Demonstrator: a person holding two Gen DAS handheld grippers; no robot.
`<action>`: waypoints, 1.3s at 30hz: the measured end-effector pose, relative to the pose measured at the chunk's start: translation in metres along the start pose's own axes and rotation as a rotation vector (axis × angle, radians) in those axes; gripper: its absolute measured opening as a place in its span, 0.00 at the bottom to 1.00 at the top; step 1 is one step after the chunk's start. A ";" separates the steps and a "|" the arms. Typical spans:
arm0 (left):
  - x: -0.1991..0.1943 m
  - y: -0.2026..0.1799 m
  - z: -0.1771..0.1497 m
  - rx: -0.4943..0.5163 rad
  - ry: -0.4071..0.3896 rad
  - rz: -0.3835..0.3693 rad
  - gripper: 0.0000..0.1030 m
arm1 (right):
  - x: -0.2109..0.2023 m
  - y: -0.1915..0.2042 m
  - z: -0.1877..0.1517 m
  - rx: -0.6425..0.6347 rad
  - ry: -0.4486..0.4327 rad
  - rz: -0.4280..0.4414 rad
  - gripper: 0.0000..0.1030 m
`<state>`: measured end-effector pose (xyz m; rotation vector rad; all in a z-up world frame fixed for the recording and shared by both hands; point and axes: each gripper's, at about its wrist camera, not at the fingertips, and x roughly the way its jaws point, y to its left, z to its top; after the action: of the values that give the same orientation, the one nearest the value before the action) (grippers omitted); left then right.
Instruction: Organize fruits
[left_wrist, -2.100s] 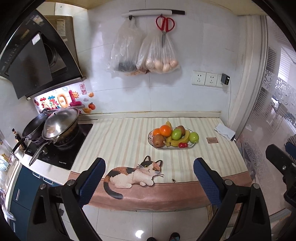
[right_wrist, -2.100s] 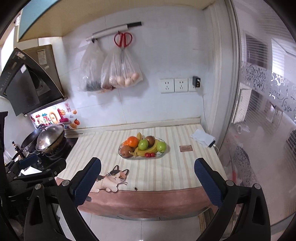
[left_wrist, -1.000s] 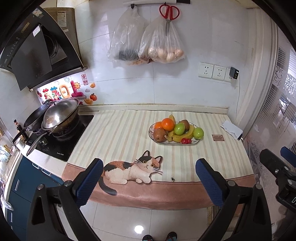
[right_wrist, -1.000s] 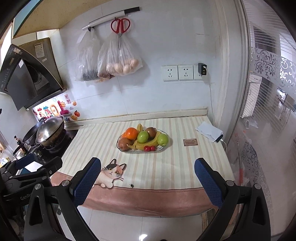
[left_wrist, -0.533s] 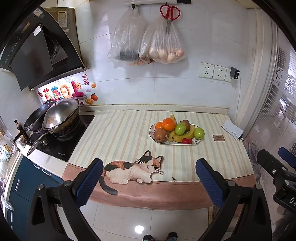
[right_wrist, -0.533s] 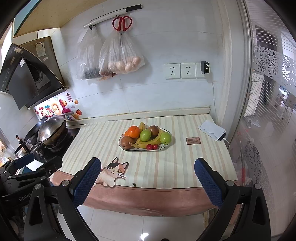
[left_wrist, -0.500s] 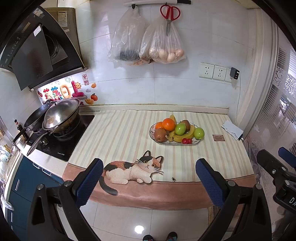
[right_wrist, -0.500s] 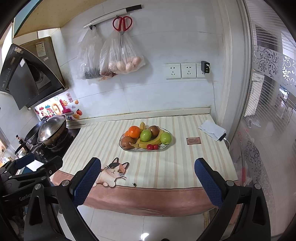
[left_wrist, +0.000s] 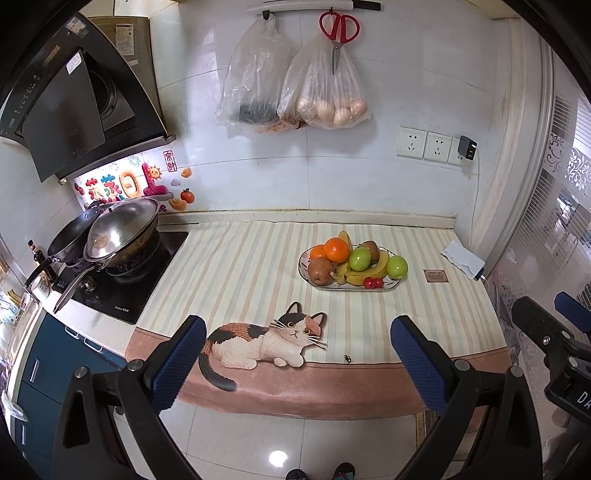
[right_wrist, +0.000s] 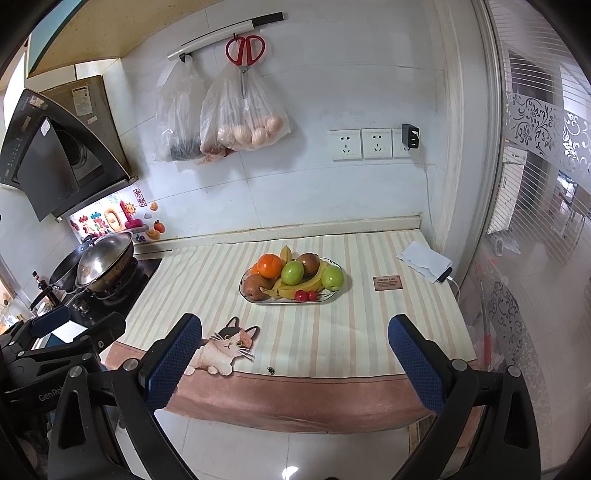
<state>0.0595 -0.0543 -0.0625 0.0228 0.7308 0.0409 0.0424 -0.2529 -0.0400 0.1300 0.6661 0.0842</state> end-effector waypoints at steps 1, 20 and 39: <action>0.000 0.000 0.000 0.000 0.001 -0.001 0.99 | 0.000 0.000 0.000 0.000 0.000 -0.001 1.00; -0.002 0.001 0.001 0.006 0.002 -0.004 0.99 | -0.001 0.006 0.000 0.004 -0.005 -0.007 1.00; -0.005 0.000 -0.001 0.003 0.002 -0.002 0.99 | -0.007 0.011 -0.006 0.001 -0.004 -0.015 1.00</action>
<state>0.0549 -0.0549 -0.0599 0.0255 0.7329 0.0382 0.0331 -0.2422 -0.0388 0.1262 0.6625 0.0692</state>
